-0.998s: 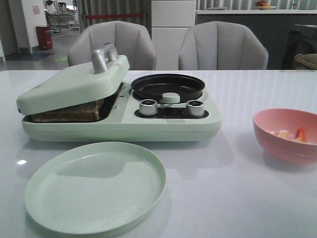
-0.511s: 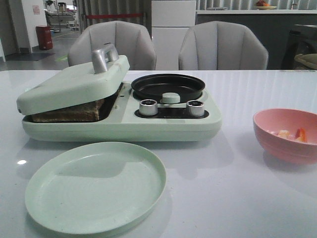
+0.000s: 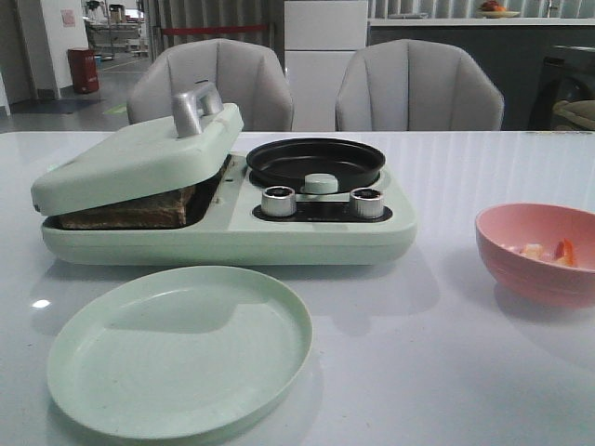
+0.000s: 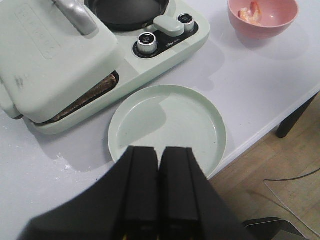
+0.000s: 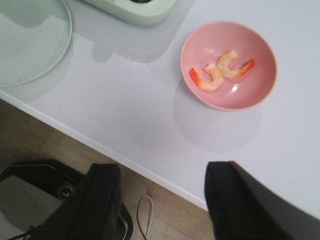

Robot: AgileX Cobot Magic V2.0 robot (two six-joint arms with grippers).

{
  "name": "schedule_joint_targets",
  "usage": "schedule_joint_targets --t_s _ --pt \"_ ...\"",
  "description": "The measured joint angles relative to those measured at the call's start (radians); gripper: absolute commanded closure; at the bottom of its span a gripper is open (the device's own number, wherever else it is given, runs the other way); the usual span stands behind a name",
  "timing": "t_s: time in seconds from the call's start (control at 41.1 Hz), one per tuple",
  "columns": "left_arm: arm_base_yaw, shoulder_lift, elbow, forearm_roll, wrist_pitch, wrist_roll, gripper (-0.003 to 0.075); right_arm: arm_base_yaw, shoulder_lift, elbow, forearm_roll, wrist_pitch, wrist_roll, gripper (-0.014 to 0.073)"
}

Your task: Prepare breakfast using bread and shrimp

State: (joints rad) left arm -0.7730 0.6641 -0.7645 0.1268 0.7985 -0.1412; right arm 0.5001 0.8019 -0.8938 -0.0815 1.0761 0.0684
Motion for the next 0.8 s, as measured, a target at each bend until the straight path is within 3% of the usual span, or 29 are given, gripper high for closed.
schedule_joint_targets --t_s 0.365,0.536,0.804 --pt "0.0 0.0 0.0 0.0 0.0 0.0 0.0617 -0.037 0.278 -0.011 0.0 -0.097 -0.007 0.0111" --pt "0.0 0.0 0.0 0.0 0.0 0.0 0.0617 -0.266 0.416 -0.08 0.048 -0.102 -0.086 0.0111" --pt "0.0 0.0 0.0 0.0 0.0 0.0 0.0617 -0.609 0.577 -0.116 0.334 -0.139 -0.333 0.0111"
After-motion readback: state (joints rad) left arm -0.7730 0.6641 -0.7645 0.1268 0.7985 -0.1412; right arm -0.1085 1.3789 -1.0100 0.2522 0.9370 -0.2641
